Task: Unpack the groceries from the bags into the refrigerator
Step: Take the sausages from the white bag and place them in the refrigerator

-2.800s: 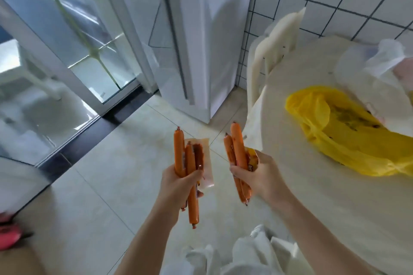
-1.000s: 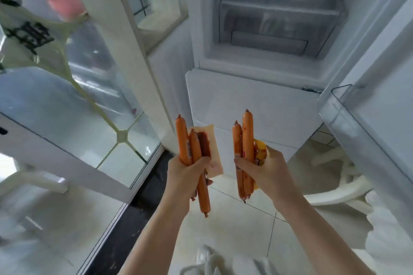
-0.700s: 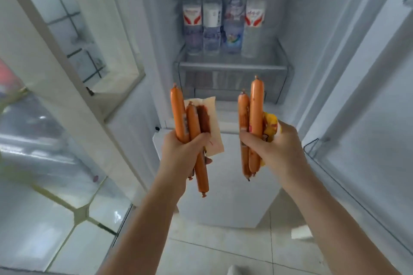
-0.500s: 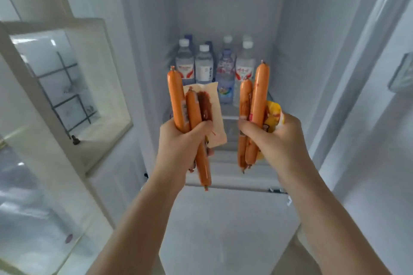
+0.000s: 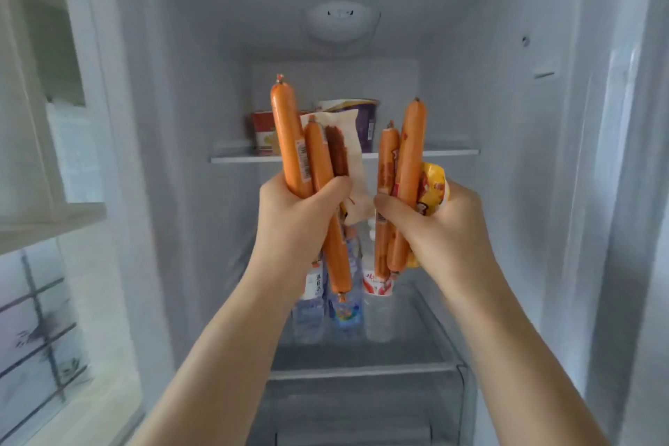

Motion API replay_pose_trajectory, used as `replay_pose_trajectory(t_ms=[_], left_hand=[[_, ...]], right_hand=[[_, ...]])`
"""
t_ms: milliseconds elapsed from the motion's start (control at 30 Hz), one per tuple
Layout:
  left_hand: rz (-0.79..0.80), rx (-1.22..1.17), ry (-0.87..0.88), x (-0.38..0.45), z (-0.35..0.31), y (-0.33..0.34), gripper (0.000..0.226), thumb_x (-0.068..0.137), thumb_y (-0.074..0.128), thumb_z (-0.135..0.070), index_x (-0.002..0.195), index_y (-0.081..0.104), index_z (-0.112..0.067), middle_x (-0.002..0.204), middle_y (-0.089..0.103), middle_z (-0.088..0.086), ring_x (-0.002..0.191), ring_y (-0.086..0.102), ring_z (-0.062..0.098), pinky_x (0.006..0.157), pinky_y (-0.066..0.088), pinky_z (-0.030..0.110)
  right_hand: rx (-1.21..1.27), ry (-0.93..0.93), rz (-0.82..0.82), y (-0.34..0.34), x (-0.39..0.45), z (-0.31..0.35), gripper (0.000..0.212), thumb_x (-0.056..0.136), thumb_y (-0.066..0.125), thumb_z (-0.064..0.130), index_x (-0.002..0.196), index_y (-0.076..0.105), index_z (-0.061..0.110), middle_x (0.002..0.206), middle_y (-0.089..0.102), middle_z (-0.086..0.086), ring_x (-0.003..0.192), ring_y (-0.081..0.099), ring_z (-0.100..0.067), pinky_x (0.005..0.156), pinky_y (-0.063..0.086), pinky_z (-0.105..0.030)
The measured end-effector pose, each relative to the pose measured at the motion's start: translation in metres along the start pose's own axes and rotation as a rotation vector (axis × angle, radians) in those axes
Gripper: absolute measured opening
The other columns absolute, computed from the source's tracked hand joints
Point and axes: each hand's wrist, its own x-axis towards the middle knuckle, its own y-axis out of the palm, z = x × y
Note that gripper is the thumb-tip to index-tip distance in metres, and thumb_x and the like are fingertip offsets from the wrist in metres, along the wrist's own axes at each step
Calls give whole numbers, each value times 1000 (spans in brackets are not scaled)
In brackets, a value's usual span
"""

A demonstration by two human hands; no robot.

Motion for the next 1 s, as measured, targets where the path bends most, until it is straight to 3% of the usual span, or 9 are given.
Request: replay_pose_trajectory(t_ms=[133, 233, 400, 500, 633, 767, 900, 933, 1000], left_hand=[[44, 20, 73, 43, -18, 12, 7, 84, 66, -6, 78, 61, -5, 73, 61, 16, 59, 64, 22, 47, 53, 24], [110, 75, 98, 75, -27, 22, 8, 84, 65, -7, 78, 60, -6, 75, 61, 17, 62, 65, 28, 44, 50, 21], [195, 20, -54, 137, -30, 46, 8, 86, 65, -8, 81, 60, -5, 68, 63, 15, 52, 65, 22, 45, 53, 27], [279, 5, -194, 171, -27, 62, 13, 88, 62, -8, 77, 54, -7, 53, 57, 7, 44, 58, 18, 49, 54, 28], [405, 149, -305, 205, -17, 79, 18, 91, 61, -14, 76, 54, -7, 59, 57, 6, 42, 56, 14, 55, 53, 26], [473, 260, -365, 225, -4, 93, 26, 87, 66, -10, 109, 57, 0, 78, 63, 15, 67, 68, 25, 80, 59, 45], [534, 412, -367, 231, -2, 105, 15, 93, 59, -8, 100, 48, 0, 70, 57, 14, 37, 60, 16, 40, 53, 27], [541, 429, -372, 232, -3, 109, 14, 93, 59, -9, 95, 48, 1, 67, 59, 14, 42, 61, 18, 49, 57, 29], [561, 450, -373, 233, -3, 118, 12, 94, 57, -8, 95, 51, 2, 54, 62, 14, 66, 64, 23, 87, 57, 39]], right_hand=[[-33, -36, -46, 4, 44, 12, 13, 80, 73, 20, 81, 67, 8, 71, 69, -11, 60, 67, -19, 61, 59, -33], [-127, -59, -97, 9, 78, 19, 18, 79, 73, 21, 79, 67, 4, 68, 67, -11, 55, 63, -17, 50, 48, -18], [-275, 30, -20, 18, 137, 25, 18, 77, 72, 16, 69, 58, 8, 59, 56, -2, 41, 51, -7, 34, 37, -14], [-311, 137, 25, 19, 173, 25, 18, 79, 71, 14, 71, 54, 15, 70, 58, -4, 57, 57, -13, 46, 43, -20], [-423, 214, 65, 19, 213, 14, 20, 80, 70, 17, 77, 51, 12, 81, 58, -9, 79, 61, -25, 66, 49, -31], [-545, 298, 96, 18, 238, -4, 27, 75, 71, 16, 96, 59, 4, 88, 65, -13, 79, 65, -27, 68, 54, -32], [-814, 415, 213, 14, 251, -10, 36, 78, 70, 20, 107, 59, 1, 85, 64, -13, 73, 63, -26, 66, 54, -32], [-893, 434, 263, 13, 253, -9, 41, 82, 67, 22, 116, 56, 1, 88, 62, -12, 75, 60, -25, 67, 52, -31], [-1047, 423, 362, 12, 254, -7, 52, 90, 60, 25, 136, 43, 9, 108, 59, -16, 90, 58, -26, 80, 50, -33]])
